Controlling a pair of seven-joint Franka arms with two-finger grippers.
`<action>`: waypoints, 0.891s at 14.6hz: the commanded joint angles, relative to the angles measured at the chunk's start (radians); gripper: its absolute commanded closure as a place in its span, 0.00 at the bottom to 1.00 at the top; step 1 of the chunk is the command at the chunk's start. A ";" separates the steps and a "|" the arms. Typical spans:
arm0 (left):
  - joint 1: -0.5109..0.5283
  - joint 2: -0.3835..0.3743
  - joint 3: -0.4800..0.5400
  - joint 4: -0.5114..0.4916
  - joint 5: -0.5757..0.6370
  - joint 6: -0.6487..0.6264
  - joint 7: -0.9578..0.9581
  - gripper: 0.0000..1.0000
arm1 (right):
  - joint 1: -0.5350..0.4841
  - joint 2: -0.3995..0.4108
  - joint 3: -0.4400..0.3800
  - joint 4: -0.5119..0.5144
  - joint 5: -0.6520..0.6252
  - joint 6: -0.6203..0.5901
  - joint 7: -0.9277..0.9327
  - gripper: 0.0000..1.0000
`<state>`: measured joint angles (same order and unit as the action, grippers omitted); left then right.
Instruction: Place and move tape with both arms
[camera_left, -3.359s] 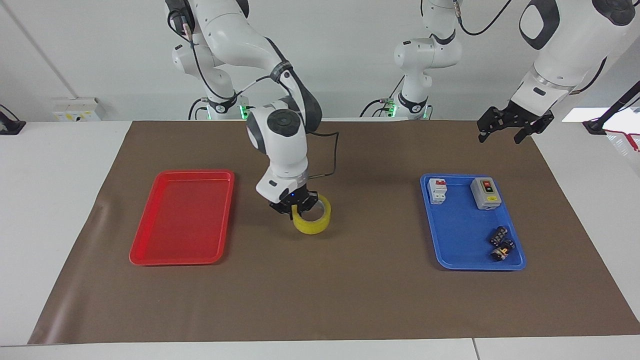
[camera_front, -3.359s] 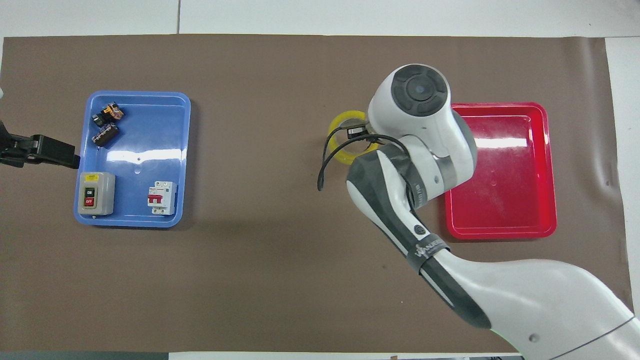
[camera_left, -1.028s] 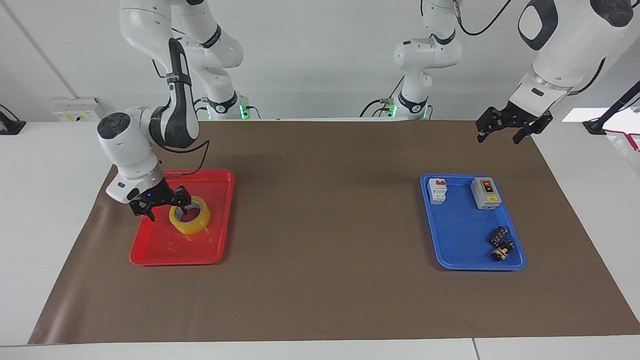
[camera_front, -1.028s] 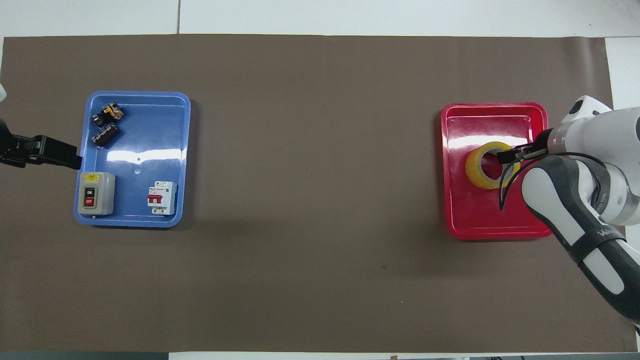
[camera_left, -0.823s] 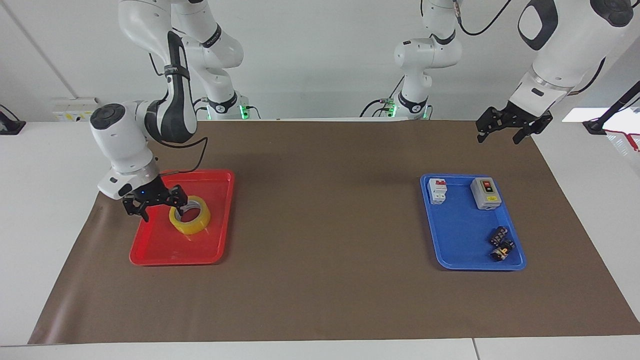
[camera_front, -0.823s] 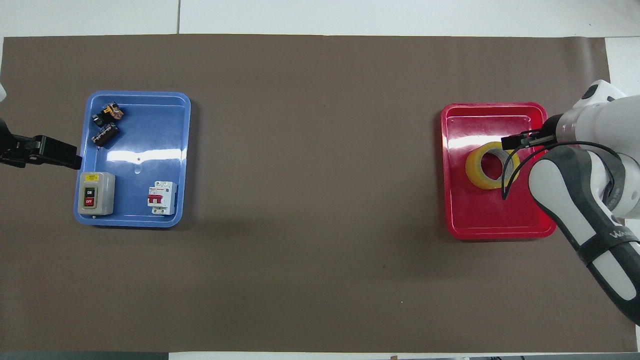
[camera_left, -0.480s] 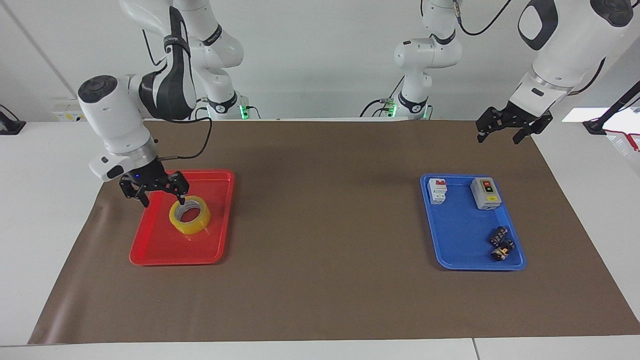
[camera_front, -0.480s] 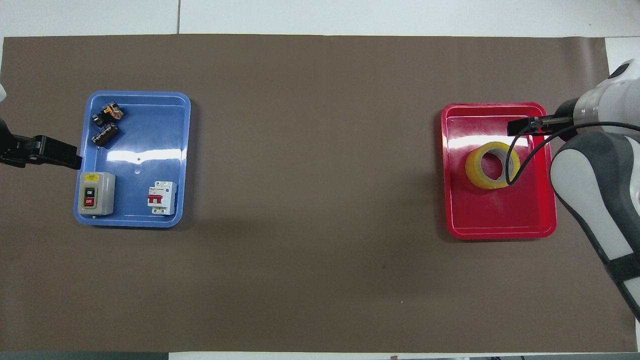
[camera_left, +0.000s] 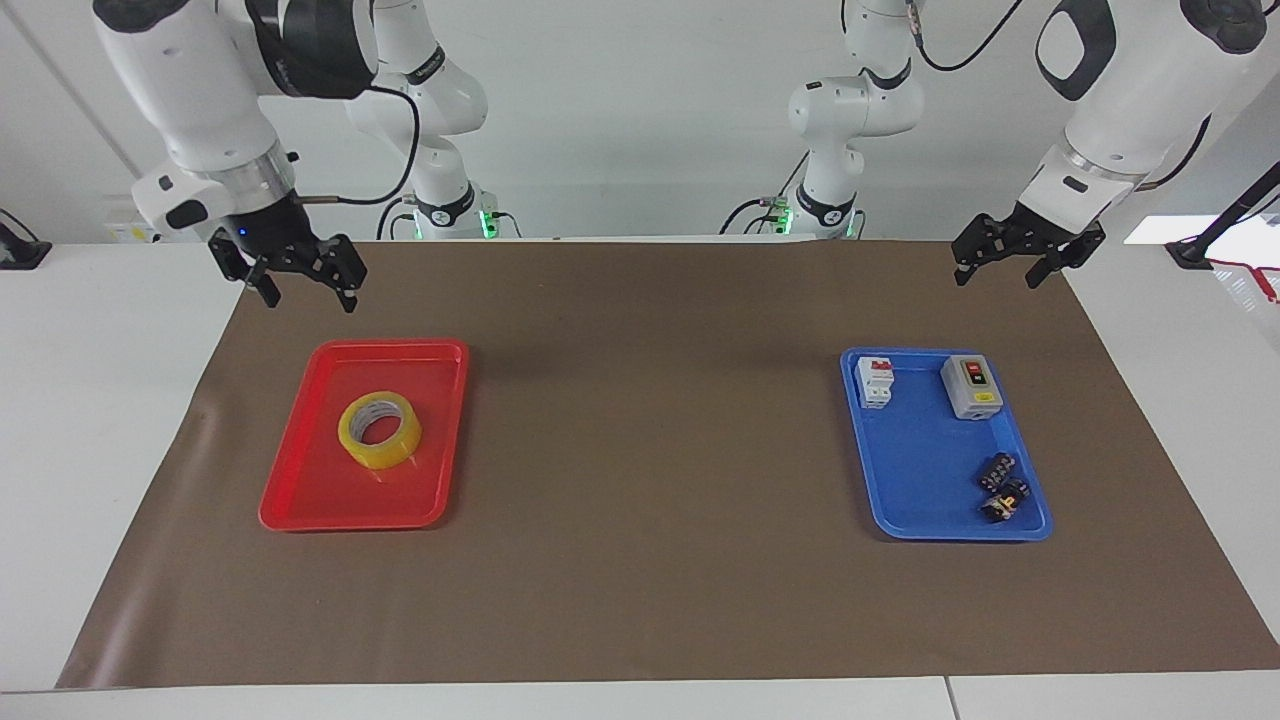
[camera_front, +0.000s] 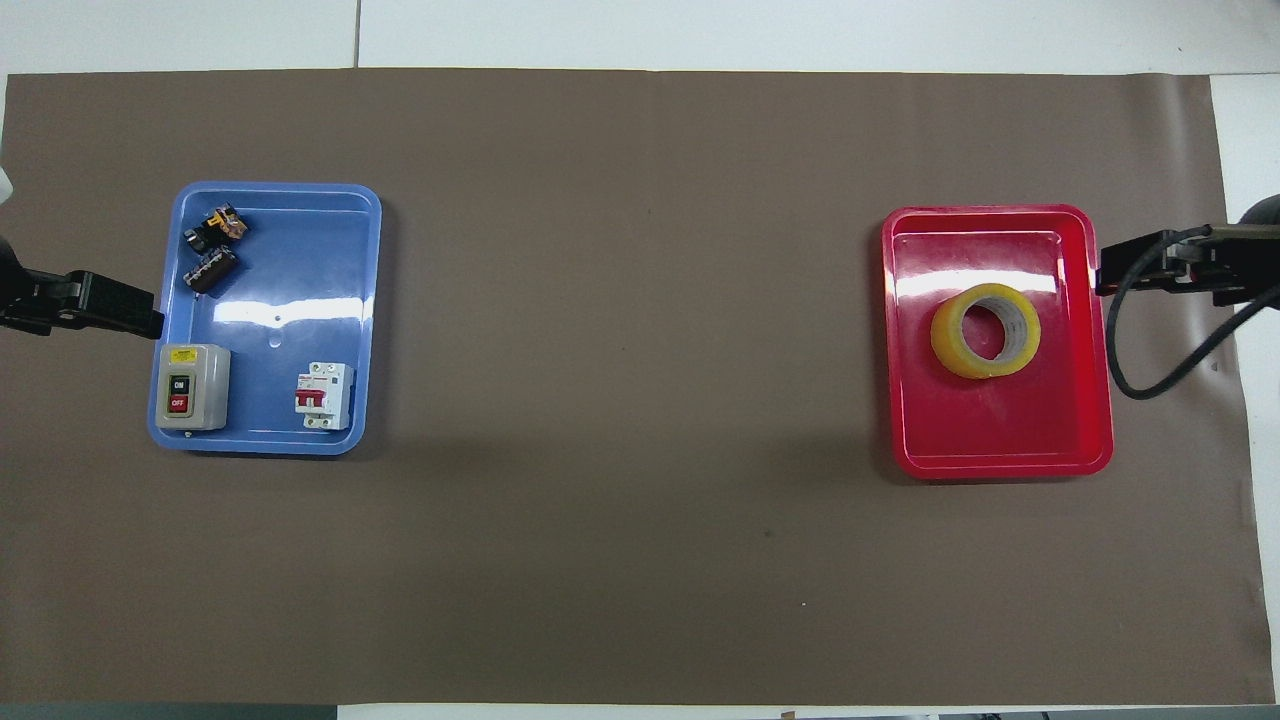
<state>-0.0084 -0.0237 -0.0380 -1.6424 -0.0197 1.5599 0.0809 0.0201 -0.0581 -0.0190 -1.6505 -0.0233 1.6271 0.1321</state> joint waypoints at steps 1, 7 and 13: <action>-0.002 -0.019 0.000 -0.019 0.018 0.000 0.010 0.00 | -0.011 0.015 0.004 0.081 -0.009 -0.090 0.030 0.00; -0.002 -0.019 -0.002 -0.017 0.018 -0.008 0.008 0.00 | -0.005 0.017 0.005 0.106 -0.007 -0.154 0.038 0.00; -0.002 -0.019 -0.002 -0.016 0.018 0.002 0.008 0.00 | 0.015 0.034 0.005 0.181 -0.035 -0.220 -0.006 0.00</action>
<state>-0.0084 -0.0237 -0.0380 -1.6424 -0.0197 1.5596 0.0809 0.0364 -0.0481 -0.0175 -1.5364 -0.0402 1.4520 0.1482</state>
